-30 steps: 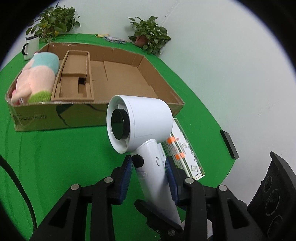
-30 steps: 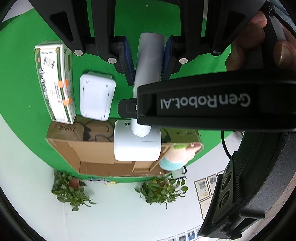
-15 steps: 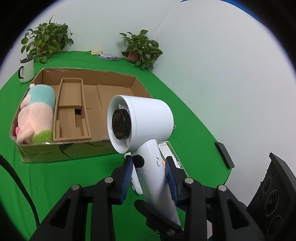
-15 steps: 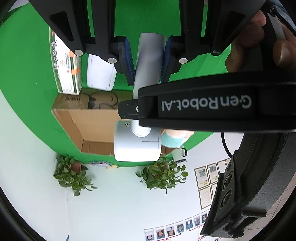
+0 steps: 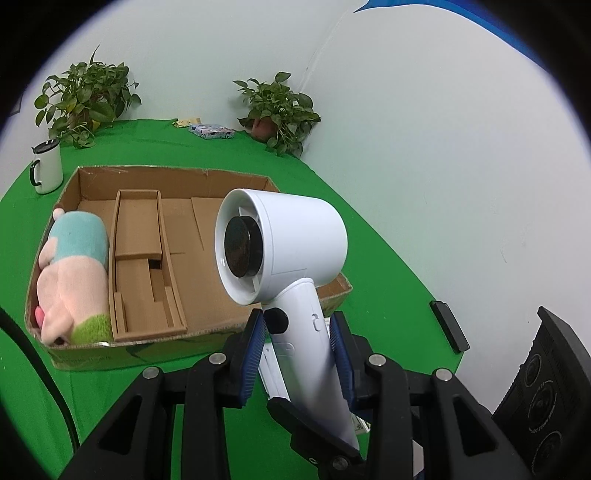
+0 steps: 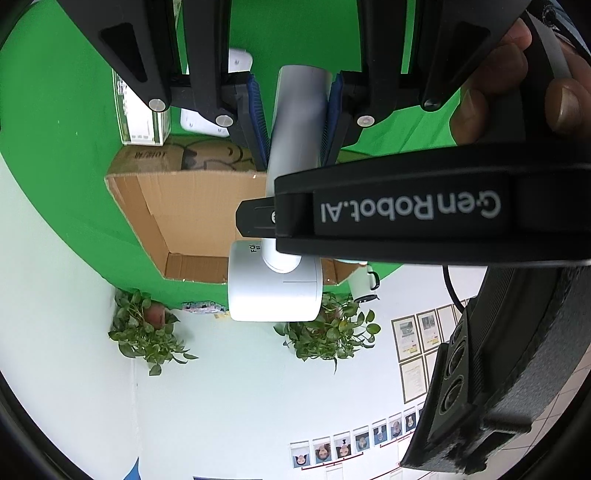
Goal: Organize objects
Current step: 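Carry the hair dryer with the right gripper into the box beside the tray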
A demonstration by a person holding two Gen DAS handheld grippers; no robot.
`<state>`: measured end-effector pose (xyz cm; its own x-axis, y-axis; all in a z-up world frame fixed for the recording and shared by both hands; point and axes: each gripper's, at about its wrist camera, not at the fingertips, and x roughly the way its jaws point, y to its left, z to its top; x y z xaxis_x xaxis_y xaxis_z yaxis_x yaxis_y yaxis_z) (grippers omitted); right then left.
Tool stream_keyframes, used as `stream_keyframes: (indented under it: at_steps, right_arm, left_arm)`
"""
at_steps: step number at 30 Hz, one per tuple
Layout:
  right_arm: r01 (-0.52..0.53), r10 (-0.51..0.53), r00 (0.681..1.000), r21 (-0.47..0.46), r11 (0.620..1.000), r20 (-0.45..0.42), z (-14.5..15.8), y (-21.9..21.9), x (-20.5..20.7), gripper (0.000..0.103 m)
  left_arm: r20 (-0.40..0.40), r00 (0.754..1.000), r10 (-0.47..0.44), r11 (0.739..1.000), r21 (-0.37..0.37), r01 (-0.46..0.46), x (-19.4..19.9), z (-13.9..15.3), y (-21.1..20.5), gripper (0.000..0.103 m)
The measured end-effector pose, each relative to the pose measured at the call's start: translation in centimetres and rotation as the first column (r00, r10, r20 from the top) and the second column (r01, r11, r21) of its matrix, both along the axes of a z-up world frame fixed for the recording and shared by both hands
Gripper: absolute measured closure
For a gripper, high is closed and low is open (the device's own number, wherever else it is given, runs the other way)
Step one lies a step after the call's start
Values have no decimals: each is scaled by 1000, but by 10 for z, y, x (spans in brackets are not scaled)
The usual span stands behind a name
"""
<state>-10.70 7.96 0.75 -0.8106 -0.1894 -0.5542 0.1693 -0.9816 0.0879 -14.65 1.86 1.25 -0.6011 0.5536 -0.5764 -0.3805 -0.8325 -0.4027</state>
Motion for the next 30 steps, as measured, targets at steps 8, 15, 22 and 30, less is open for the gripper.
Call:
stream_keyframes:
  at_steps: [8, 15, 22, 30]
  right_arm:
    - [-3, 3, 1000, -5, 1000, -9, 17, 3, -36, 77]
    - [2, -2, 1000, -18, 1000, 22, 17, 5, -80, 77]
    - [0, 4, 998, -48, 999, 69, 10, 2, -136, 77]
    - [-3, 23, 983, -105, 994, 182, -36, 6, -194, 77]
  left_arm:
    - [-9, 1000, 5, 1000, -2, -5, -34, 15, -4, 69]
    - [20, 1000, 8, 1000, -10, -8, -77, 8, -3, 69]
    - [71, 997, 16, 999, -32, -13, -126, -3, -3, 69]
    - [186, 982, 39, 997, -79, -25, -169, -44, -1, 69]
